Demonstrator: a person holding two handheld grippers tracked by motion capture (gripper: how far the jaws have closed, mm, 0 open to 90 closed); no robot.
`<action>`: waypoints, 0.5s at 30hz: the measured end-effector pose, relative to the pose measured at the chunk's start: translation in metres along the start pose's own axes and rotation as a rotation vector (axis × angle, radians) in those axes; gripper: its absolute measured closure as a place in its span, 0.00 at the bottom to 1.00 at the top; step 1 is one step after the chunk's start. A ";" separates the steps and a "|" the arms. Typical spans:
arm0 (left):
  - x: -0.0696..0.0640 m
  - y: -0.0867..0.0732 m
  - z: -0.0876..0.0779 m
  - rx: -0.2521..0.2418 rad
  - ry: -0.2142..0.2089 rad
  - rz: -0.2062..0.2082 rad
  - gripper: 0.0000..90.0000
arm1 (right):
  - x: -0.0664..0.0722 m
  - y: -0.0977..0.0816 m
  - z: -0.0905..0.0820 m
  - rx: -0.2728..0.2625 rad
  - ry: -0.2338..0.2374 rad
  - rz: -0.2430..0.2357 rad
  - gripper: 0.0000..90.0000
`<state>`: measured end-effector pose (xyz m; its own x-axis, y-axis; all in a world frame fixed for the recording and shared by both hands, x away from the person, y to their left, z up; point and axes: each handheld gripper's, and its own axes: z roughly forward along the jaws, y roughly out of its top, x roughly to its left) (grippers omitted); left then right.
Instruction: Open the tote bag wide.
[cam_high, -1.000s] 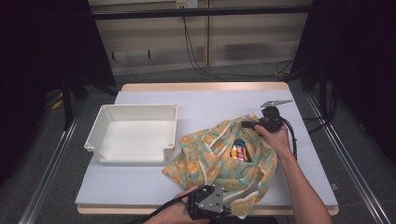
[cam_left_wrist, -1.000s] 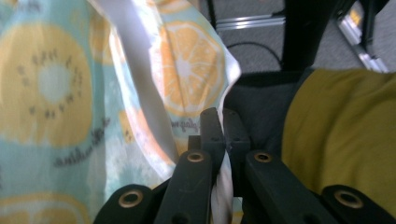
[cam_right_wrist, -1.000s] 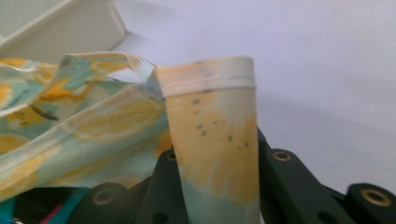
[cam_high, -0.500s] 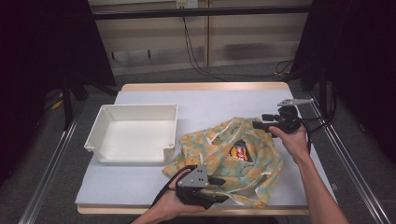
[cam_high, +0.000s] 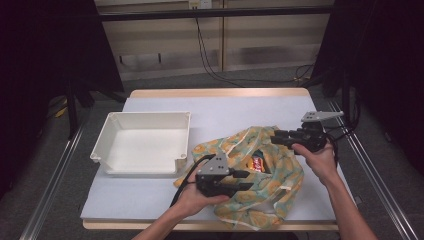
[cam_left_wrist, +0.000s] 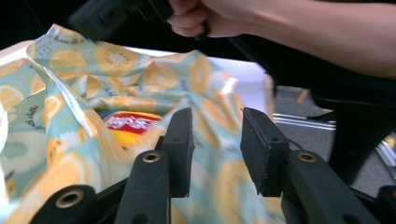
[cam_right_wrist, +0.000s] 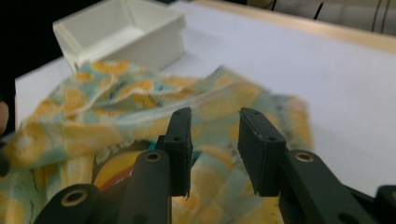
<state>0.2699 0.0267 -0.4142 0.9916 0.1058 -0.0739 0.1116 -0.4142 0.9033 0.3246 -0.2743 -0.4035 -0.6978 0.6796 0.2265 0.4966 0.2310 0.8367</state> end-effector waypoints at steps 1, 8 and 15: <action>0.003 0.002 0.006 0.023 0.010 0.013 0.64 | 0.001 -0.001 0.006 0.019 0.003 -0.003 0.69; 0.008 -0.001 0.038 0.139 0.044 0.078 0.54 | 0.005 -0.013 0.045 0.131 -0.002 -0.028 0.54; 0.002 -0.004 0.046 0.237 0.003 0.159 1.00 | -0.003 -0.020 0.052 0.150 -0.045 -0.005 0.66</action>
<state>0.2743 -0.0131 -0.4375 0.9977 0.0252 0.0622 -0.0329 -0.6254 0.7796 0.3439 -0.2442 -0.4465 -0.6781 0.7081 0.1970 0.5672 0.3337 0.7529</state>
